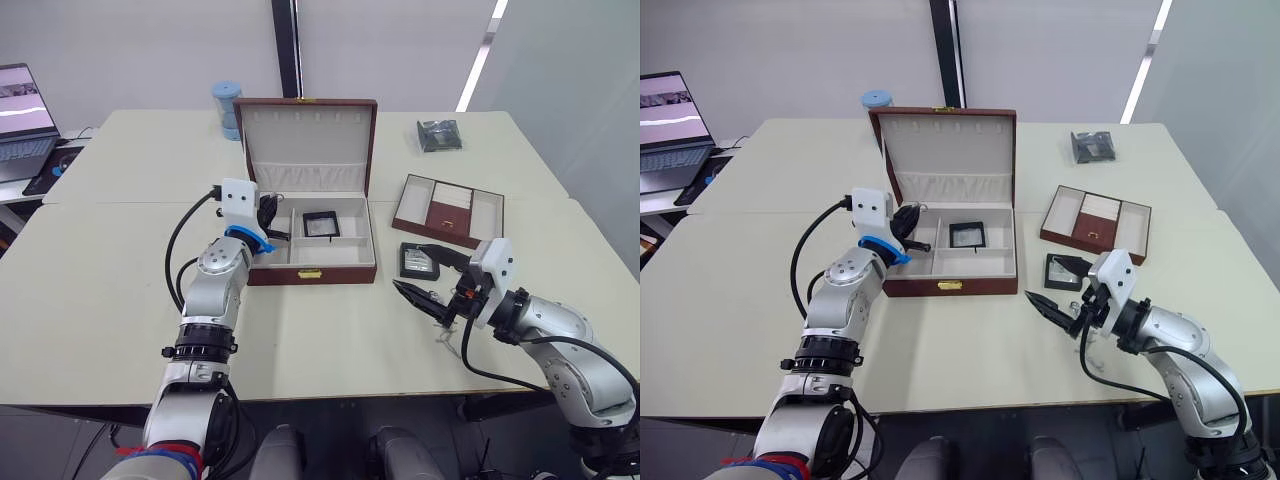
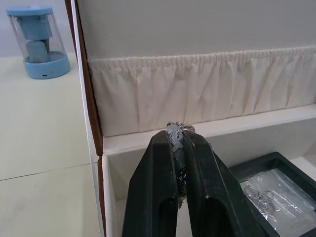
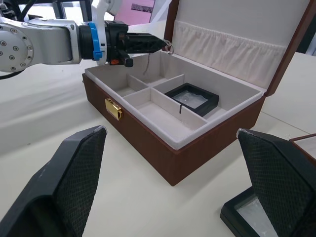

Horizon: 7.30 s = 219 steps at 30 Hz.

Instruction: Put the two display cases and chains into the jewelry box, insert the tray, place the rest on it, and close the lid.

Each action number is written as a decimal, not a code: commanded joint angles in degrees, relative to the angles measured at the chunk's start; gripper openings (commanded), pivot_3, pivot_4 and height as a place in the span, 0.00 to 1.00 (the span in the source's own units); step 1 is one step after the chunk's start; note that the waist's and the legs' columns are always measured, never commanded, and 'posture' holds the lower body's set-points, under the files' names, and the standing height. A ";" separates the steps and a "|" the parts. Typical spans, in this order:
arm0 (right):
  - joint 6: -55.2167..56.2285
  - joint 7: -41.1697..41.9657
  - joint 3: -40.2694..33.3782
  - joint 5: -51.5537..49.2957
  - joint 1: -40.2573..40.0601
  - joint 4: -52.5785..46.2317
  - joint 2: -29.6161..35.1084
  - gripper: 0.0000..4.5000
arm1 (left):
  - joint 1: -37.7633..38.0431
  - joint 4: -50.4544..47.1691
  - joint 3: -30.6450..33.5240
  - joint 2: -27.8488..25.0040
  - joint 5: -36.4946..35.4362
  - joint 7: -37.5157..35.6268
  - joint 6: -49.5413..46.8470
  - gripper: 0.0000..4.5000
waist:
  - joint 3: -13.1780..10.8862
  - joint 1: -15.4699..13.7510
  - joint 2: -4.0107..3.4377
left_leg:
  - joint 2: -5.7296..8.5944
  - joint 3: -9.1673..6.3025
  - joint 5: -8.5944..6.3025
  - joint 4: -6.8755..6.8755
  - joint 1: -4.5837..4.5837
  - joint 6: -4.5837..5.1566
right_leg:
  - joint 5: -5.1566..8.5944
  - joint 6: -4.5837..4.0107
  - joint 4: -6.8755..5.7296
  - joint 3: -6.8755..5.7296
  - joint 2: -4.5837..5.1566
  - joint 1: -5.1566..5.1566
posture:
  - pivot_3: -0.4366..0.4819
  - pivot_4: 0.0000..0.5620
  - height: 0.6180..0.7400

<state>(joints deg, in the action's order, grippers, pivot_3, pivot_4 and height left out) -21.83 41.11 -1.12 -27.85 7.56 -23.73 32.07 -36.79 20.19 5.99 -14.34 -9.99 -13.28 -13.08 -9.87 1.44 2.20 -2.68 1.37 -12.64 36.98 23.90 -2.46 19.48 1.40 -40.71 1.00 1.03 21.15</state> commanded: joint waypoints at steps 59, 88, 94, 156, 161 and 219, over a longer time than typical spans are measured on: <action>3.40 17.50 -16.60 -1.10 -3.92 18.41 15.99 1.00 | 34.03 -21.66 24.00 -41.88 -22.34 -43.97 -21.92 0.99 | -0.09 0.13 -0.14 | -0.11 0.02 -0.01 -0.10 -0.04 0.01 | 0.01 0.00 0.16 0.00 0.14 0.01 | 0.48 0.27 1.00; 9.04 21.72 -18.11 5.16 -7.97 28.50 22.24 1.00 | 42.03 -7.12 29.13 -44.31 -12.07 -42.86 -9.22 0.99 | -0.10 0.22 -0.16 | -0.14 0.10 -0.02 -0.16 -0.05 0.02 | 0.01 -0.01 0.18 0.03 0.23 0.04 | 0.48 0.27 1.00; 8.84 21.75 -17.62 5.08 -7.56 28.15 22.06 1.00 | 42.19 -8.02 29.04 -43.95 -12.17 -42.41 -9.51 0.99 | -0.10 0.21 -0.16 | -0.14 0.09 -0.02 -0.16 -0.05 0.02 | 0.01 -0.01 0.18 0.03 0.23 0.04 | 0.48 0.27 1.00; -4.58 8.12 9.13 1.32 9.30 1.58 -2.44 1.00 | 18.05 -3.55 6.54 -10.01 -1.87 -7.70 -3.77 0.99 | -0.01 0.07 -0.03 | -0.07 -0.06 0.00 -0.04 -0.04 0.00 | -0.01 -0.01 0.04 -0.05 0.16 -0.02 | 0.48 0.27 1.00; -4.86 7.86 8.72 1.18 9.86 1.72 -2.53 1.00 | 17.95 -2.99 6.28 -9.41 -2.57 -8.86 -5.12 0.99 | -0.01 0.07 -0.04 | -0.07 -0.06 0.00 -0.04 -0.04 0.00 | -0.01 -0.01 0.03 -0.05 0.16 -0.02 | 0.48 0.27 1.00; -2.33 7.53 6.65 0.89 10.24 2.40 -2.71 1.00 | 16.36 -25.74 10.13 -20.91 -10.06 -15.23 -21.44 0.00 | -0.03 0.10 -0.03 | -0.09 -0.08 0.00 -0.05 -0.02 0.00 | 0.00 -0.01 0.05 -0.06 0.15 0.00 | 0.48 0.27 1.00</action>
<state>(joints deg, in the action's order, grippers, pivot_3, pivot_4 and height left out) -25.37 48.65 7.73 -25.95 17.39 -19.13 29.23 -18.92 -2.57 16.37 -33.49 -18.97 -26.40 -33.95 -9.90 1.54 2.17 -2.76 1.29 -12.64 36.93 23.88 -2.46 19.48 1.39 -40.66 0.96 1.18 21.15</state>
